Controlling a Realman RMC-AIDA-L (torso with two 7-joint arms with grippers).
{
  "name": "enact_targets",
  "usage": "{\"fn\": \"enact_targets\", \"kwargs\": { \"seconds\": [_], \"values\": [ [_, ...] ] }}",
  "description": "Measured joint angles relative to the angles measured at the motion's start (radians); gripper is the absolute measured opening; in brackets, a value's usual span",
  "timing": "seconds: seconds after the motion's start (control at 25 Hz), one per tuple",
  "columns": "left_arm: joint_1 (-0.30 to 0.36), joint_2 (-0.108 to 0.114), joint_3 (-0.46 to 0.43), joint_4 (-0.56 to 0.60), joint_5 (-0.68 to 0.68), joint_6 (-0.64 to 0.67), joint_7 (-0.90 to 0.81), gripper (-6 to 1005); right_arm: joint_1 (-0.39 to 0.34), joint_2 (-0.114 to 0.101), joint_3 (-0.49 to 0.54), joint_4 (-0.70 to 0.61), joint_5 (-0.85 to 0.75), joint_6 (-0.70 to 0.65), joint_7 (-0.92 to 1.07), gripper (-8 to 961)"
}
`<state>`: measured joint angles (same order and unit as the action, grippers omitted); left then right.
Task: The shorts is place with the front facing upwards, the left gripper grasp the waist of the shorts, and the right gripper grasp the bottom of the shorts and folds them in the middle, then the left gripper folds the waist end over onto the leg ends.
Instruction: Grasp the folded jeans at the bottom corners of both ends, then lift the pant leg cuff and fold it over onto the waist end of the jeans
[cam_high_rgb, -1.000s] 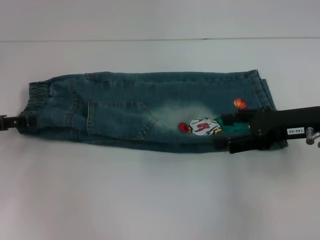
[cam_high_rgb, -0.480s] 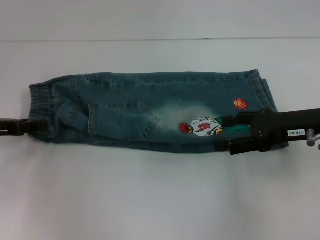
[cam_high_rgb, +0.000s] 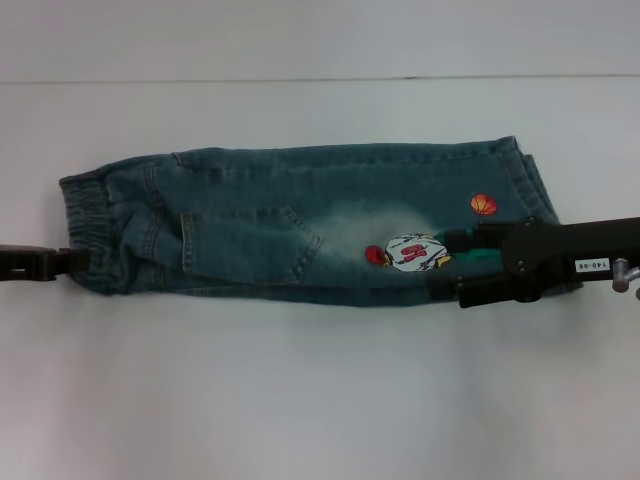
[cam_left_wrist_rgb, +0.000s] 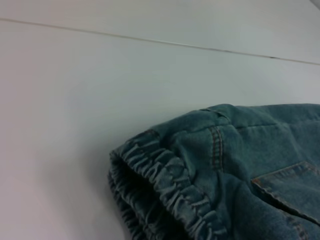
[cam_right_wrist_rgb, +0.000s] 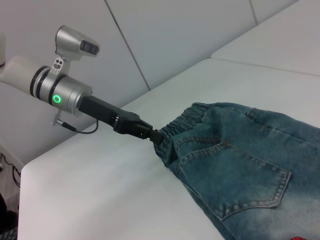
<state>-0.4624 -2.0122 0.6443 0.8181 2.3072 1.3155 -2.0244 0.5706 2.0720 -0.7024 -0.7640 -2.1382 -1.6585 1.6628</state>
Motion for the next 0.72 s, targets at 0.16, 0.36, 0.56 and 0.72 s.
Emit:
{"fn": "enact_targets", "kwargs": {
  "seconds": [0.16, 0.36, 0.56, 0.72],
  "values": [
    [0.001, -0.004, 0.0, 0.004, 0.0, 0.01, 0.0, 85, -0.001, 0.0, 0.0, 0.006, 0.0, 0.0, -0.001, 940],
    [0.002, -0.004, -0.007, 0.006, -0.008, 0.036, 0.002, 66, -0.002, 0.0, 0.004, 0.021, 0.003, 0.001, -0.019, 941],
    [-0.003, 0.0, -0.034, 0.026, -0.02, 0.098, 0.003, 47, -0.003, 0.001, 0.011, 0.038, 0.006, 0.011, -0.048, 901],
    [-0.008, 0.002, -0.075, 0.073, -0.061, 0.175, 0.004, 43, -0.007, 0.008, 0.046, 0.072, 0.041, 0.076, -0.083, 860]
  ]
}}
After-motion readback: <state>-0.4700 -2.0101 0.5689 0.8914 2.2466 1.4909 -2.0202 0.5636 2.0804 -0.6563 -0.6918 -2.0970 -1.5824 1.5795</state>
